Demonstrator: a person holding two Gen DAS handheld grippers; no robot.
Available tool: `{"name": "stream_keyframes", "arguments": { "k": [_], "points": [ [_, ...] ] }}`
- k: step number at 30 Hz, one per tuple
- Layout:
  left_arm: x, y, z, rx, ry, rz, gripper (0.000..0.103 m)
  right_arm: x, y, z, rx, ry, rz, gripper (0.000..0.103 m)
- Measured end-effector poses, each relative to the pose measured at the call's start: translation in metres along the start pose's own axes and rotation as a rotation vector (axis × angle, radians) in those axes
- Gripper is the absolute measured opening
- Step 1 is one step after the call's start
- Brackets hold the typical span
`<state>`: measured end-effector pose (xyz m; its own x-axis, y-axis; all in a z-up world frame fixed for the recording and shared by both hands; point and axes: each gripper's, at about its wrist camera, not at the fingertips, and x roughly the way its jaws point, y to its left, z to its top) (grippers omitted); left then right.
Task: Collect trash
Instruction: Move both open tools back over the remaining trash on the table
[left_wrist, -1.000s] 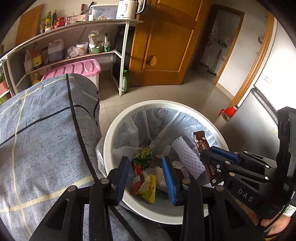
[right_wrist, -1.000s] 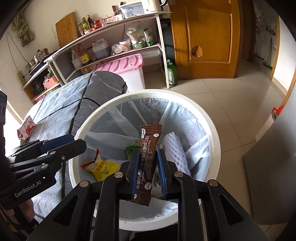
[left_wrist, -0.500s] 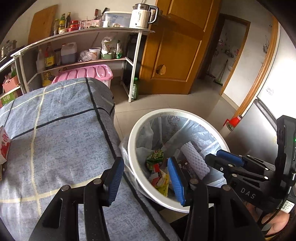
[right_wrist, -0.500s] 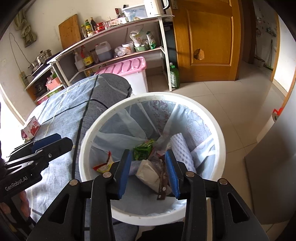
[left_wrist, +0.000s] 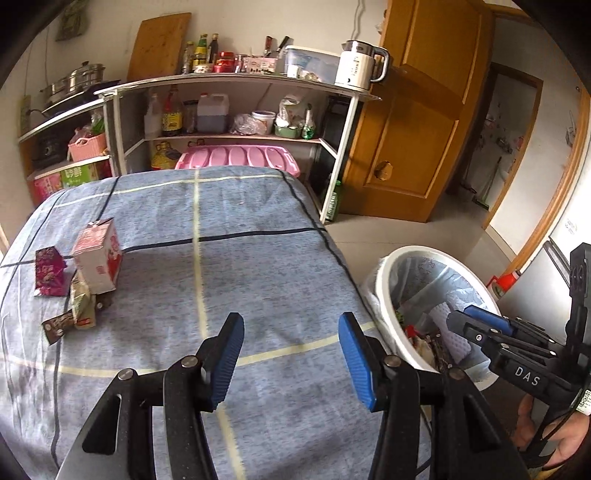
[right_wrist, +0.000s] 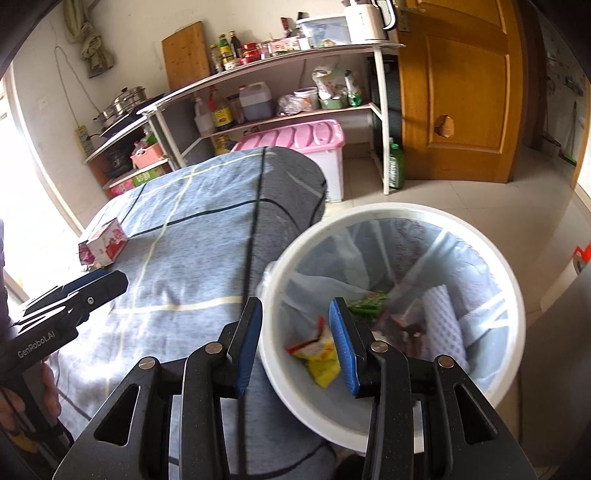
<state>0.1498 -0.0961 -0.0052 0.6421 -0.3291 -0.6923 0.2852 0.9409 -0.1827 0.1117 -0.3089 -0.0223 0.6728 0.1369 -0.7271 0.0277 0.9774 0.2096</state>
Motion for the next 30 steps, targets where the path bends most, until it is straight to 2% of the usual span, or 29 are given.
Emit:
{"name": "stream_keyframes", "arguments": {
  "k": [13,23,26,30],
  "points": [
    [-0.039,0.107,-0.016,-0.154,-0.041,0.154,0.053,0.027,0.089,0.01,-0.113,0.021,0.124,0.039],
    [-0.053,0.159,-0.025,-0.23,-0.055,0.2,0.053,0.049,0.142,0.013,-0.168,0.051,0.183,0.039],
    [-0.057,0.174,-0.025,-0.247,-0.061,0.215,0.053,0.055,0.159,0.014,-0.188,0.056,0.199,0.047],
    [-0.061,0.195,-0.026,-0.271,-0.065,0.232,0.053,0.064,0.182,0.017,-0.229,0.056,0.22,0.048]
  ]
}}
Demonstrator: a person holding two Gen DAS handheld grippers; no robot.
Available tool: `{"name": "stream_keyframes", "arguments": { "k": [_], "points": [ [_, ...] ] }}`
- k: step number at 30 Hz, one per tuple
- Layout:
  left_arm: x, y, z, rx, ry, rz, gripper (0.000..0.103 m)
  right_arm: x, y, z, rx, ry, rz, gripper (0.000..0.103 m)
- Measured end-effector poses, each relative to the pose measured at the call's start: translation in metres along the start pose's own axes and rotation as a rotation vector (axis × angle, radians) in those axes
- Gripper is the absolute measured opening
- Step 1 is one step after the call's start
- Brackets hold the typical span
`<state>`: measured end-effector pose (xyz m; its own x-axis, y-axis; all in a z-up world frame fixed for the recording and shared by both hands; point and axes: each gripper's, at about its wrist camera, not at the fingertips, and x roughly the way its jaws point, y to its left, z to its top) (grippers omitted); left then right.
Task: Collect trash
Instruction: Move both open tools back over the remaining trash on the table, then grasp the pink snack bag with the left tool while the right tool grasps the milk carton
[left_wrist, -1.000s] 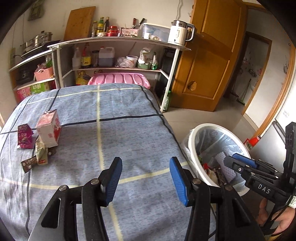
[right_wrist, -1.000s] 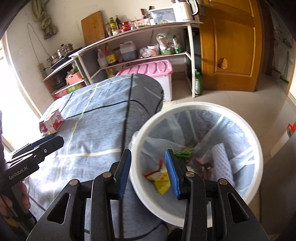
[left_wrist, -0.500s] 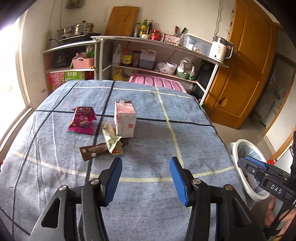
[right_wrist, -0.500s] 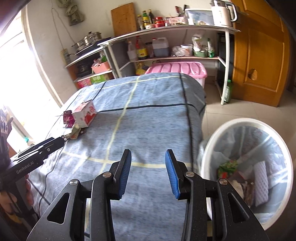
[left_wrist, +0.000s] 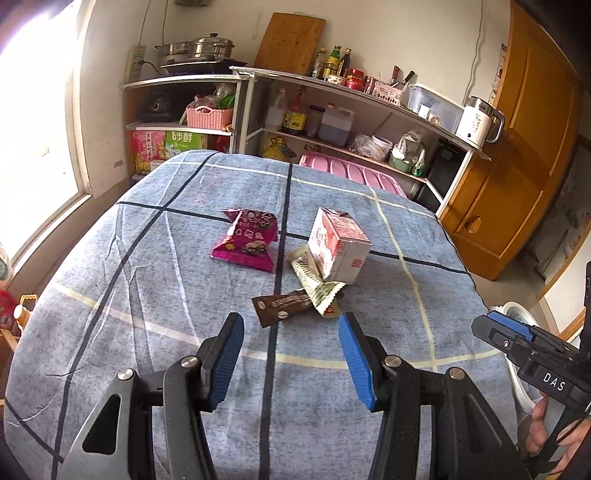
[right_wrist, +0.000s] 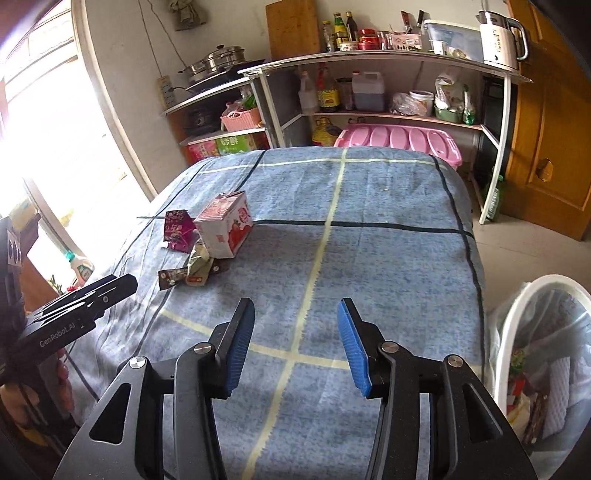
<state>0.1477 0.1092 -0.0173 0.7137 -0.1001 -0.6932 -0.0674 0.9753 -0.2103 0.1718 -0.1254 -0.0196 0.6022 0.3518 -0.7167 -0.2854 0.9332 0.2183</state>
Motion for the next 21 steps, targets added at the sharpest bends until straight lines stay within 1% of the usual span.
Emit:
{"name": "stream_keyframes", "arguments": {
  "k": [4,7,12,13,14,15,18,21],
  "points": [
    [0.007,0.019,0.002,-0.016,0.016,0.019,0.053,0.015,0.016,0.007,-0.032,0.005,0.019,0.048],
    [0.01,0.03,0.006,-0.025,0.01,0.033,0.053,0.027,0.029,0.017,-0.051,-0.006,0.033,0.048],
    [0.02,0.046,0.022,-0.028,0.009,0.049,0.054,0.047,0.045,0.036,-0.063,-0.024,0.077,0.048],
    [0.024,0.049,0.027,-0.027,0.009,0.054,0.059,0.051,0.048,0.041,-0.065,-0.029,0.078,0.049],
    [0.027,0.051,0.031,-0.026,0.013,0.054,0.063,0.055,0.051,0.045,-0.068,-0.034,0.083,0.056],
    [0.03,0.053,0.035,-0.028,0.015,0.053,0.064,0.059,0.053,0.049,-0.071,-0.037,0.092,0.061],
    [0.04,0.055,0.047,-0.009,0.014,0.028,0.064,0.073,0.06,0.059,-0.077,-0.037,0.118,0.061],
    [0.056,0.062,0.057,-0.017,0.032,0.029,0.064,0.089,0.059,0.066,-0.045,-0.017,0.125,0.061]
  ]
}}
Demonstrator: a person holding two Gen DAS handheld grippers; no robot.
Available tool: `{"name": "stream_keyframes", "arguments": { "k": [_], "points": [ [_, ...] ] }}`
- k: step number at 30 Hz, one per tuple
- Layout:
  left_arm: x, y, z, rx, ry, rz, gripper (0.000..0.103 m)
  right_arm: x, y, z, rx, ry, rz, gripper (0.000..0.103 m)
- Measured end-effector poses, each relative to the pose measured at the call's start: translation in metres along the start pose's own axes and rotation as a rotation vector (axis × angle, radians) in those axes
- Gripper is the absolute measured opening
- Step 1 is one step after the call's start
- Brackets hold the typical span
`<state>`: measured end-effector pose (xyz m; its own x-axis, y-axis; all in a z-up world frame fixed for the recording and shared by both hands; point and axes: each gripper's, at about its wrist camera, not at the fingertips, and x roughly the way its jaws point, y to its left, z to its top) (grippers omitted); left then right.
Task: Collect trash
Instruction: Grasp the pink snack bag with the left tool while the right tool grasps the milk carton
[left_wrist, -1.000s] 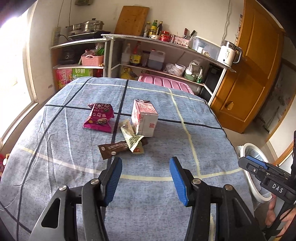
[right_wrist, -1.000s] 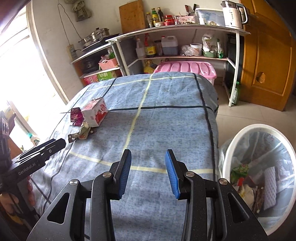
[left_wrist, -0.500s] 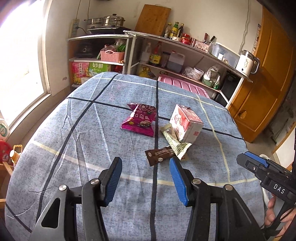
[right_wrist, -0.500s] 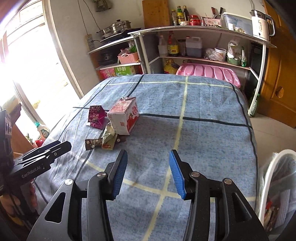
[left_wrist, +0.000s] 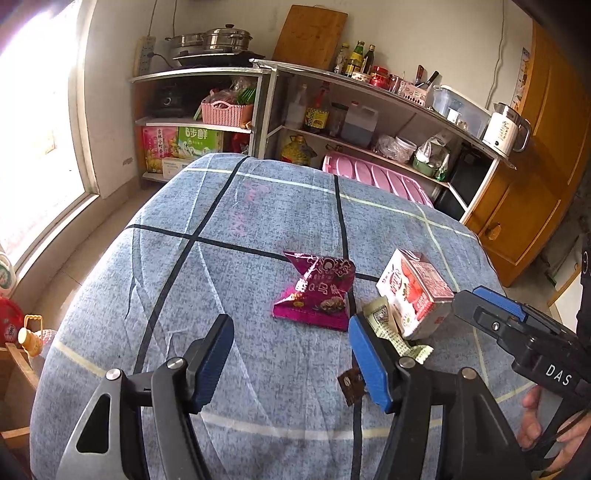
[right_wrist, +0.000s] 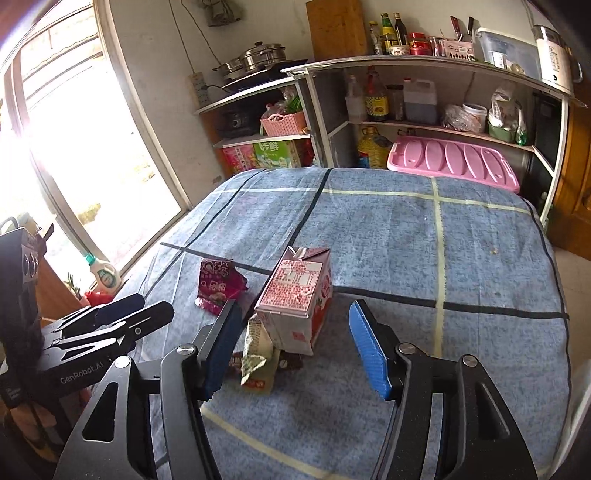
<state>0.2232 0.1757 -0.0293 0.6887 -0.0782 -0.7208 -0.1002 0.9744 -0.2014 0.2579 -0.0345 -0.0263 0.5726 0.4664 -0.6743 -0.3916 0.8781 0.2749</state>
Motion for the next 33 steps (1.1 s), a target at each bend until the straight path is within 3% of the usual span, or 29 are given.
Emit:
{"name": "stream_keyframes", "arguments": {
  "k": [4,7,10,14,16,18,19,22,24,30,33],
  "points": [
    [0.016,0.005,0.009,-0.025,0.025,-0.041,0.065,0.018,0.002,0.005,-0.009,0.029,0.004,0.061],
    [0.024,-0.001,0.014,0.009,0.033,-0.016,0.065,0.028,-0.001,0.004,-0.004,0.069,-0.029,0.061],
    [0.035,-0.004,0.019,0.013,0.048,-0.043,0.066,0.028,-0.007,0.003,0.018,0.055,-0.044,0.061],
    [0.053,-0.01,0.022,0.017,0.08,-0.037,0.066,0.028,-0.012,0.002,0.04,0.05,-0.042,0.038],
    [0.058,-0.012,0.023,0.017,0.086,-0.052,0.066,0.026,-0.012,0.0,0.042,0.047,-0.039,0.038],
    [0.063,-0.011,0.023,-0.002,0.081,-0.063,0.058,0.02,-0.009,-0.001,0.037,0.03,-0.016,0.038],
    [0.065,-0.01,0.024,-0.011,0.088,-0.06,0.044,0.016,-0.006,-0.001,0.034,0.015,-0.004,0.038],
    [0.067,-0.006,0.025,-0.034,0.089,-0.051,0.037,0.003,0.007,-0.002,0.015,-0.009,0.045,0.038],
    [0.061,-0.006,0.025,-0.014,0.063,-0.011,0.026,-0.002,0.016,-0.005,-0.007,-0.004,0.081,0.038],
    [0.045,0.01,0.022,-0.044,0.037,0.026,0.024,-0.001,0.031,-0.02,-0.008,0.049,0.17,0.038],
    [0.043,0.015,0.017,-0.063,0.046,0.022,0.022,0.007,0.034,-0.029,-0.023,0.083,0.133,0.038]
  ]
}}
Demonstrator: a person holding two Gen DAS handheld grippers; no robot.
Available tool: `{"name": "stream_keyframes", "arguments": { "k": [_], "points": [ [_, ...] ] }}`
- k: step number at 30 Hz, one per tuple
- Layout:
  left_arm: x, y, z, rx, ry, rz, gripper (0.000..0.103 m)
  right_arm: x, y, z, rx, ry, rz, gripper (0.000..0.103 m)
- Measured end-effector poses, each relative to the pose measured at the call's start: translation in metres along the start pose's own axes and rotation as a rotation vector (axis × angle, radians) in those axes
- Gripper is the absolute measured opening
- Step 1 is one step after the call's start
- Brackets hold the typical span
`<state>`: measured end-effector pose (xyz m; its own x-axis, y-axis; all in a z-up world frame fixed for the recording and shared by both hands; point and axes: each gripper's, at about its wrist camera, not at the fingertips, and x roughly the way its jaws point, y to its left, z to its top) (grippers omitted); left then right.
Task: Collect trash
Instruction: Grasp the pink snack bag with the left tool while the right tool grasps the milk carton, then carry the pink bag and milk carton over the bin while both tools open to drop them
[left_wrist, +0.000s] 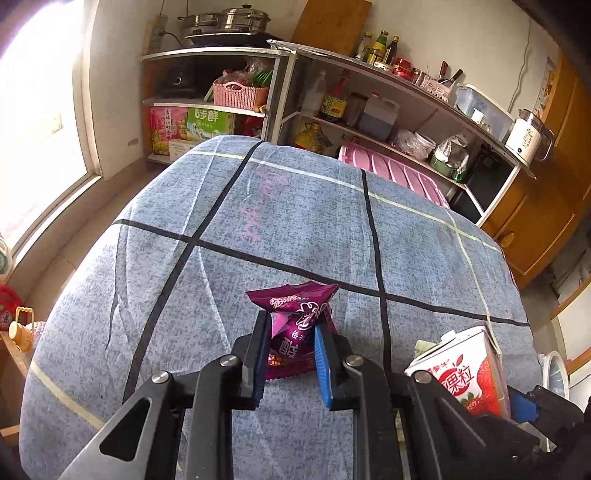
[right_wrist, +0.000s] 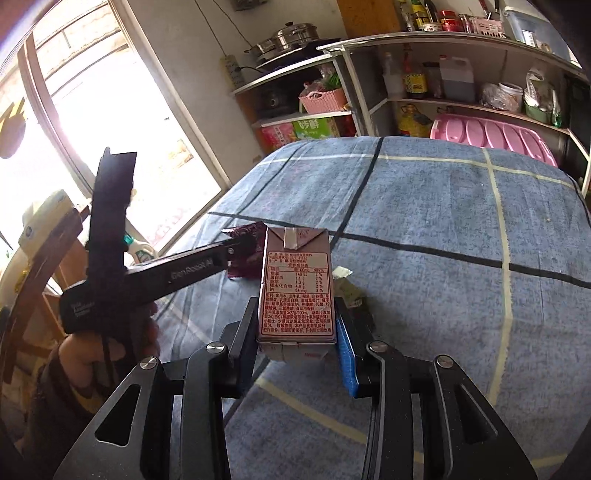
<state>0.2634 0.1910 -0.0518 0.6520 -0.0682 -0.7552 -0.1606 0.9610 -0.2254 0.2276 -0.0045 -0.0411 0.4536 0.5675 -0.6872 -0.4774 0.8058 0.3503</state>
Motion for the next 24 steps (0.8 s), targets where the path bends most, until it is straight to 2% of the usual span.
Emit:
{"name": "stream_keyframes", "arguments": {
  "k": [5,9,14,18,24],
  "points": [
    [-0.009,0.0,-0.007,-0.002,-0.009,-0.01,0.022,-0.008,-0.014,-0.011,0.014,-0.002,-0.119,0.038],
    [-0.014,-0.002,-0.013,-0.007,-0.011,-0.03,0.022,-0.021,-0.038,-0.017,0.091,-0.027,-0.172,0.038],
    [-0.022,0.0,-0.017,-0.025,-0.022,-0.027,0.022,-0.03,-0.039,-0.01,0.101,-0.052,-0.14,0.038],
    [-0.042,0.001,-0.019,-0.027,-0.062,-0.037,0.022,-0.036,-0.035,-0.01,0.093,-0.071,-0.134,0.038],
    [-0.074,-0.016,-0.029,0.034,-0.094,-0.06,0.022,-0.06,-0.04,-0.022,0.111,-0.112,-0.137,0.038]
  ]
}}
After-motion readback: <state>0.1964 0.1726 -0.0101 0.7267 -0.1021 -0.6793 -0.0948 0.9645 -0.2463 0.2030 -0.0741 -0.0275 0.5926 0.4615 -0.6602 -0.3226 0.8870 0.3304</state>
